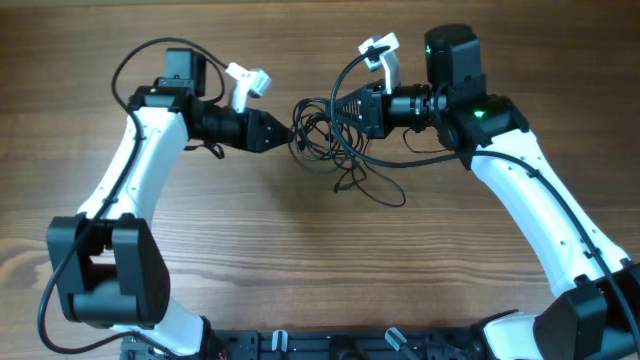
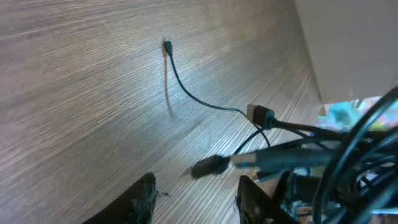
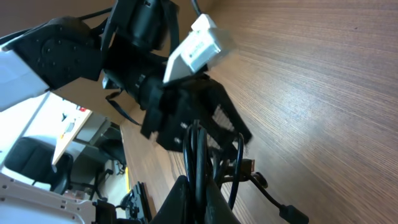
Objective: Untangle cables
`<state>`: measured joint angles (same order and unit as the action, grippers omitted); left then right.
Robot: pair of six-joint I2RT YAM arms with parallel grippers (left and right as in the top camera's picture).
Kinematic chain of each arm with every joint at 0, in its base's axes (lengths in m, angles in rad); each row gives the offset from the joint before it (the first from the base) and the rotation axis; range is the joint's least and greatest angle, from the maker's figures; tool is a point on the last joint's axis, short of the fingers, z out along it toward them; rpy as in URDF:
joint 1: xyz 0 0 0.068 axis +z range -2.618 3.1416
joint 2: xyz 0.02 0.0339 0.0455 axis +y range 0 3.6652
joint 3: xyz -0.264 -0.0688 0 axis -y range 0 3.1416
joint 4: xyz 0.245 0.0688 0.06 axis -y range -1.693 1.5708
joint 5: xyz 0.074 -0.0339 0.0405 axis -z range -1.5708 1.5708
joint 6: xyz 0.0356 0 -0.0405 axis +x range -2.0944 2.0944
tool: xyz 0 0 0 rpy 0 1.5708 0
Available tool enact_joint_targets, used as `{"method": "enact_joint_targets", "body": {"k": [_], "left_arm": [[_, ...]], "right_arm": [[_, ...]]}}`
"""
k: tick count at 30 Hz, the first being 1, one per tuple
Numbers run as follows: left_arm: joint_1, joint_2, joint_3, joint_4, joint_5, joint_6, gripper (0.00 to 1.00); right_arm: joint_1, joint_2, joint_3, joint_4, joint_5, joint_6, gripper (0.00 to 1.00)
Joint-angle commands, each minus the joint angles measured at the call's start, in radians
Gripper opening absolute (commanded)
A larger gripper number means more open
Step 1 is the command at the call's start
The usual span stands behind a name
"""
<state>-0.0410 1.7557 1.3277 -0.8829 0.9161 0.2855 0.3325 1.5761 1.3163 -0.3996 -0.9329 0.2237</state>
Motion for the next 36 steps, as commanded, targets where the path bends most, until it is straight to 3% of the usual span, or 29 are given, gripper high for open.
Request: {"method": "enact_joint_targets", "body": {"k": [1, 6, 11, 17, 22, 27, 30, 36], "left_arm": [[0.065, -0.013, 0.001, -0.042, 0.117, -0.010, 0.47], [0.117, -0.013, 0.001, -0.148, 0.267, 0.162, 0.50], [0.094, -0.013, 0.001, -0.261, 0.303, 0.365, 0.56], [0.047, -0.012, 0.001, -0.234, 0.242, 0.362, 0.55], [0.041, -0.012, 0.000, -0.172, 0.243, 0.330, 0.40], [0.034, -0.012, 0.000, -0.048, 0.243, 0.175, 0.41], [0.013, -0.011, 0.000, -0.034, 0.242, 0.174, 0.43], [-0.017, -0.009, 0.000, 0.008, 0.238, 0.173, 0.34]], "right_arm": [[0.003, -0.009, 0.011, 0.002, 0.016, 0.013, 0.07], [0.003, -0.009, 0.011, -0.005, 0.051, 0.015, 0.07], [0.003, -0.009, 0.011, -0.004, 0.050, 0.016, 0.04], [0.003, -0.009, 0.011, 0.026, -0.037, 0.047, 0.04], [0.003, -0.009, 0.011, 0.030, -0.067, 0.053, 0.04], [0.004, -0.009, 0.011, 0.038, -0.085, 0.057, 0.04], [0.004, -0.009, 0.011, 0.048, -0.085, 0.066, 0.04], [0.004, -0.009, 0.011, 0.048, -0.085, 0.068, 0.04]]}}
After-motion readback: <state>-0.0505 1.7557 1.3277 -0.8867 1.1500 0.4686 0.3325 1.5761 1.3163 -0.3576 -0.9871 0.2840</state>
